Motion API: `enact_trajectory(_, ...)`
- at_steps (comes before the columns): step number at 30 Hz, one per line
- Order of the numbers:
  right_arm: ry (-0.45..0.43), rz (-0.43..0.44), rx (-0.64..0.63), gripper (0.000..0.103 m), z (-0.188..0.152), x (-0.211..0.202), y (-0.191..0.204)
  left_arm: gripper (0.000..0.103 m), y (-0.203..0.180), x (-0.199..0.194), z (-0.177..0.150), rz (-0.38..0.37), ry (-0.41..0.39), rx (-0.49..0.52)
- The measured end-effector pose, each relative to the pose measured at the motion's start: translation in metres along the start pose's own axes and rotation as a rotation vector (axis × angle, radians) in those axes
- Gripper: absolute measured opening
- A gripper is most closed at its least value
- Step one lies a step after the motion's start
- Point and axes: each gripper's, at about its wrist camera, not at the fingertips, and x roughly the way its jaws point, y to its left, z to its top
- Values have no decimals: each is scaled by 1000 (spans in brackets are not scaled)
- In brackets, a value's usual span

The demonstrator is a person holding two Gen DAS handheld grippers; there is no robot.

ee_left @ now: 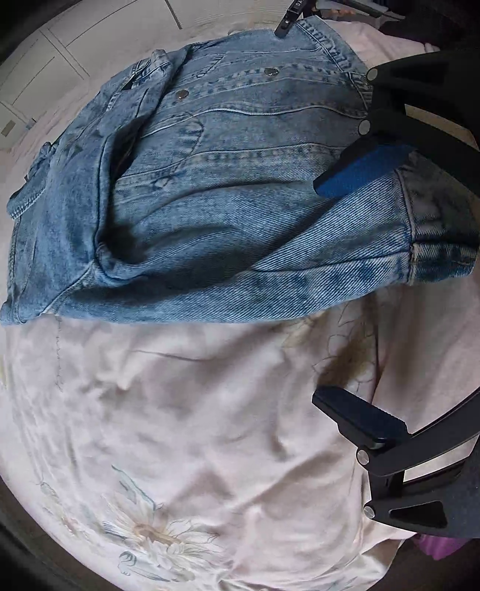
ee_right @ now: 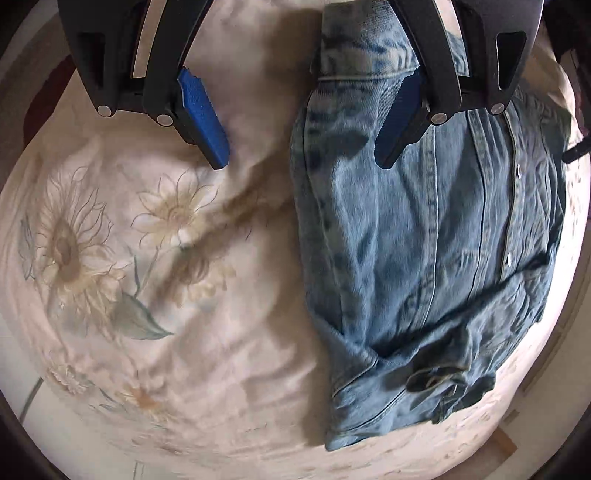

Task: Fold large clothes
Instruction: 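Grasp the hem with the right tool while the left tool grasps the hem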

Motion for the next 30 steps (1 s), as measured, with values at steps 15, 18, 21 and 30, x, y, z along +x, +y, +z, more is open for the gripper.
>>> enact_trajectory(15, 87, 98, -55, 82, -3, 20, 30, 97, -46, 20, -47, -22, 55, 84)
enact_trajectory(18, 86, 123, -45, 80, -5, 20, 33, 72, -58, 22, -54, -30, 40, 107)
enact_trajectory(21, 90, 81, -54, 51, -6, 21, 33, 40, -64, 13, -56, -46, 31, 121)
enact_trajectory(30, 29, 181, 1, 22, -5, 4, 14, 16, -81, -5, -30, -112, 0, 143)
